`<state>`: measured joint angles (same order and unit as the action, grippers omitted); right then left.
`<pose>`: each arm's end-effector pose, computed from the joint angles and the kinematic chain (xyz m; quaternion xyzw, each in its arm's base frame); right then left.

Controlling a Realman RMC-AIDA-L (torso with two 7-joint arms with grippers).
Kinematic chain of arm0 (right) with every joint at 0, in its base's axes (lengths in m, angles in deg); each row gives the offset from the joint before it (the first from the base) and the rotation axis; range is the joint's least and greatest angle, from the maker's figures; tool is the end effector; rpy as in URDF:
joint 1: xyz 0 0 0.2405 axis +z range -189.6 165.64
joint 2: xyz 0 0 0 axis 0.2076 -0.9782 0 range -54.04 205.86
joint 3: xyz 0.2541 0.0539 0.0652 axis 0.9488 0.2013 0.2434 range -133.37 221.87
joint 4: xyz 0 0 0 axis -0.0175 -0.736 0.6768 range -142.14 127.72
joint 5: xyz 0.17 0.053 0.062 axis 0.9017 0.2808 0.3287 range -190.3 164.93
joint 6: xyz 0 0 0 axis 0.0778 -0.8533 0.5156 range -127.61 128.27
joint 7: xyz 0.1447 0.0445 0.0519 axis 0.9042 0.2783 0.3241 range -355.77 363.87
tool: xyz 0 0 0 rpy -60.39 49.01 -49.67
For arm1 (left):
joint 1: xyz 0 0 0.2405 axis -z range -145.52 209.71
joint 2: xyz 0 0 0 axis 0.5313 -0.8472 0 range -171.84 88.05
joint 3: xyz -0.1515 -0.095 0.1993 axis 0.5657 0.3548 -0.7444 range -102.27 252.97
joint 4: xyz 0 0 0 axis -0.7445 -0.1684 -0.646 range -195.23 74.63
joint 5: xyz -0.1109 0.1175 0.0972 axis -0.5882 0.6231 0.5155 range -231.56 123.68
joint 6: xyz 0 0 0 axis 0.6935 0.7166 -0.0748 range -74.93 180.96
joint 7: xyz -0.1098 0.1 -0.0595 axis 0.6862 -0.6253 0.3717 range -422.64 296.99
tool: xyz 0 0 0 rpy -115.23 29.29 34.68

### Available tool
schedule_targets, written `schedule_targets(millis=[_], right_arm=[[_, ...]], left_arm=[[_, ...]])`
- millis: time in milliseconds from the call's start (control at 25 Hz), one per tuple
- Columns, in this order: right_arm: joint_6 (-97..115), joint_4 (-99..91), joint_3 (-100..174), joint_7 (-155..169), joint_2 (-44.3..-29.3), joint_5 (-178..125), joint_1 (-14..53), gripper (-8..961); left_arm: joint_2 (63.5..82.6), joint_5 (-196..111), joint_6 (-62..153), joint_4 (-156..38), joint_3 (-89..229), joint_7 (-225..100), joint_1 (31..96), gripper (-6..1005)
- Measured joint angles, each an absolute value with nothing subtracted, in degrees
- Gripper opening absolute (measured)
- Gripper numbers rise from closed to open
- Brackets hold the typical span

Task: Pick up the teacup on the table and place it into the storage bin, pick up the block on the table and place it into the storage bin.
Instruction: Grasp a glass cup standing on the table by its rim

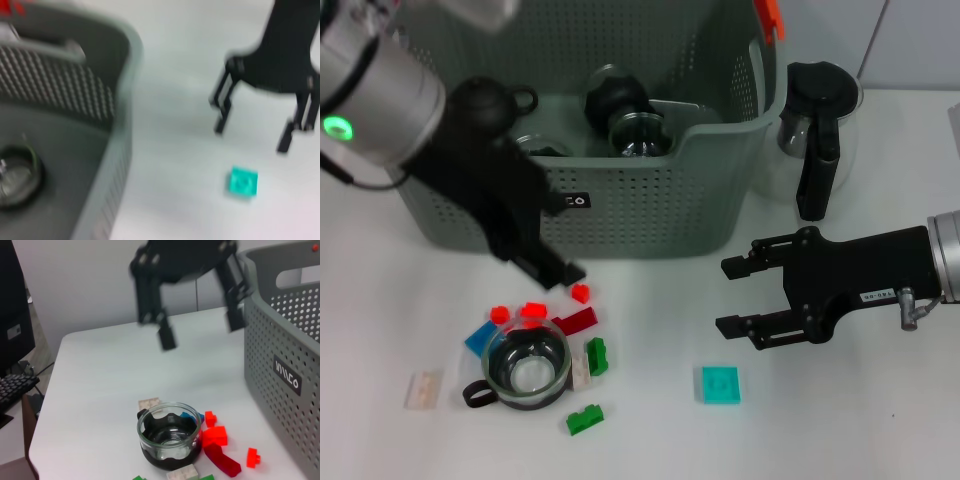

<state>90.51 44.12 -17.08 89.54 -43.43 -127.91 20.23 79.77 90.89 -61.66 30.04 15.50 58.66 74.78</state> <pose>0.2057 0.3198 -0.0415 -0.9879 0.0853 0.1262 0.0298 -0.1369 0.3275 0.0287 -0.9811 -0.1184 0.1307 0.0799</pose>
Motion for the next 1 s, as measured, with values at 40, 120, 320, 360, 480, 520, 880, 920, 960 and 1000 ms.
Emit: schedule_targets(millis=[40, 120, 320, 360, 480, 520, 880, 920, 960, 1000], right_arm=[[90.5, 44.1, -17.0, 89.5, -43.41, -127.9, 20.3, 731], [90.5, 44.1, -16.9, 89.6, -43.36, -127.9, 20.4, 731], [90.5, 44.1, -16.9, 89.6, -43.36, -127.9, 20.5, 732], [90.4, 44.1, -16.9, 89.6, -43.36, -127.9, 20.5, 732], [90.3, 44.1, -16.9, 89.6, -43.35, -127.9, 20.5, 733], [90.3, 44.0, -16.9, 89.5, -43.35, -127.9, 20.5, 733], [90.1, 43.7, -16.9, 89.4, -43.30, -127.9, 20.5, 732], [90.1, 43.7, -16.9, 89.4, -43.29, -127.9, 20.5, 732], [90.1, 43.7, -16.9, 89.3, -43.28, -128.0, 20.5, 732], [90.1, 43.6, -17.0, 89.3, -43.28, -128.0, 20.5, 731]], left_arm=[[80.19, 92.0, -61.8, 30.7, 14.3, 58.9, 74.2, 829], [81.81, 96.4, -61.7, 31.5, 11.5, 59.8, 73.2, 830], [82.55, 99.7, -60.3, 30.3, 6.8, 62.4, 71.5, 830], [82.51, 99.8, -59.8, 29.8, 6.1, 63.1, 71.1, 830], [82.44, 101.2, -56.8, 27.5, 4.5, 65.6, 70.6, 829], [82.41, 101.8, -55.9, 26.6, 4.1, 66.1, 70.6, 829], [82.34, 105.1, -51.5, 19.3, 2.5, 67.5, 70.9, 819], [82.34, 105.1, -50.9, 18.6, 2.5, 67.6, 70.9, 817], [82.34, 105.2, -50.5, 18.0, 2.5, 67.6, 70.9, 815], [82.32, 105.3, -50.0, 17.3, 2.5, 67.6, 70.9, 813]])
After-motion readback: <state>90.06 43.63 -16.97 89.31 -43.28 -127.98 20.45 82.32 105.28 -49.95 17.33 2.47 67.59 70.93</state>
